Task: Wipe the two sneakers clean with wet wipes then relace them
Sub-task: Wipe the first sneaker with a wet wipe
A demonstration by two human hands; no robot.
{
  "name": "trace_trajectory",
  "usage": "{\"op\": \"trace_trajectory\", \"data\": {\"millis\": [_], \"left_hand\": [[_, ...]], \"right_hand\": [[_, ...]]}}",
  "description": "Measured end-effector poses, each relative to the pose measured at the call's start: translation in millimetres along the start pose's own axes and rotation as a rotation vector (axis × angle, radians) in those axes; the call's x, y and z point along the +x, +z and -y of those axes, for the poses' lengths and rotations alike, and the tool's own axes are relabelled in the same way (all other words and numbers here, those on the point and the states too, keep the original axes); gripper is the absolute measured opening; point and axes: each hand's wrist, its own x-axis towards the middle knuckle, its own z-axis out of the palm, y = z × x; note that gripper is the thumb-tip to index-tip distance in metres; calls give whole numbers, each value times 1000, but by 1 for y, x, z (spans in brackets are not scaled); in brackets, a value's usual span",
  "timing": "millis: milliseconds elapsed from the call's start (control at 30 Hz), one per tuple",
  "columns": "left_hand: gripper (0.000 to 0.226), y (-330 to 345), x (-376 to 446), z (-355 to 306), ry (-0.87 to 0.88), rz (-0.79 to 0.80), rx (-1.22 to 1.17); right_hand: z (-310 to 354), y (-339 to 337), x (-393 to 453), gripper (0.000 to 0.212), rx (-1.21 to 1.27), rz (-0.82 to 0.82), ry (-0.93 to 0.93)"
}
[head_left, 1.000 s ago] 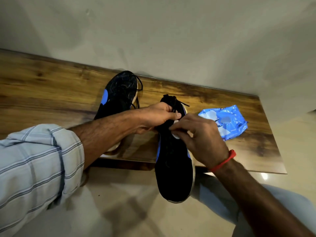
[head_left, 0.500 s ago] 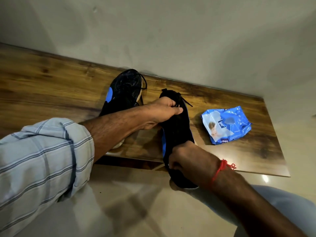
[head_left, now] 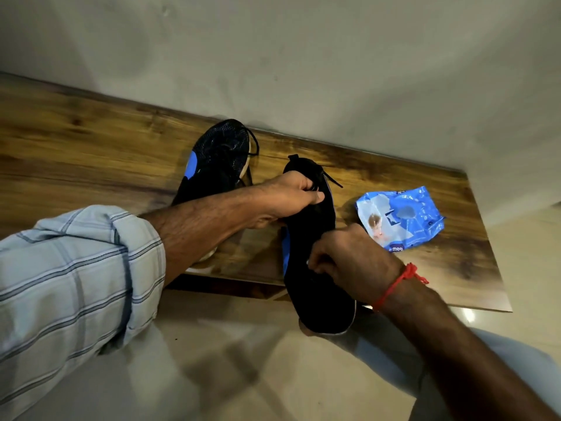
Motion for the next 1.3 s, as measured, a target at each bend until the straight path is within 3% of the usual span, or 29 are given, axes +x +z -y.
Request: {"op": "trace_trajectory", "data": {"millis": [33, 133, 200, 267, 367, 433, 600, 700, 800, 933, 1067, 1233, 1300], "left_hand": [[23, 0, 0, -1, 3, 0, 6], [24, -3, 0, -3, 4, 8, -32], [25, -4, 0, -3, -13, 13, -54], [24, -3, 1, 0, -26, 10, -50], [23, -2, 1, 1, -47, 37, -52], [23, -3, 1, 0, -48, 53, -52], [34, -12, -3, 0, -56, 50, -199], [55, -12, -6, -3, -100, 138, -254], [85, -13, -2, -2, -86, 186, -290], [87, -10, -4, -3, -85, 204, -361], [92, -12, -6, -4, -70, 208, -362], [96, -11, -10, -3, -41, 279, -335], [89, -8, -14, -5, -34, 279, -355]], "right_hand": [[1, -3, -1, 18, 41, -21, -9], [10, -6, 3, 12, 220, -338, -72], [12, 2, 10, 9, 150, -407, -119], [9, 10, 15, 11, 54, -301, -53], [10, 8, 14, 15, -46, 43, 56], [6, -2, 8, 15, 86, 121, 25], [-22, -36, -9, 15, 786, -234, 188], [-22, -32, -3, 13, 993, -431, 265], [-8, -19, 3, 12, 755, -520, 139], [5, 3, 8, 6, 251, -561, -125], [-16, -9, 15, 11, 152, -714, 20], [14, 8, 18, 12, 121, -580, -98], [-3, 0, 24, 12, 119, -608, -34]]}}
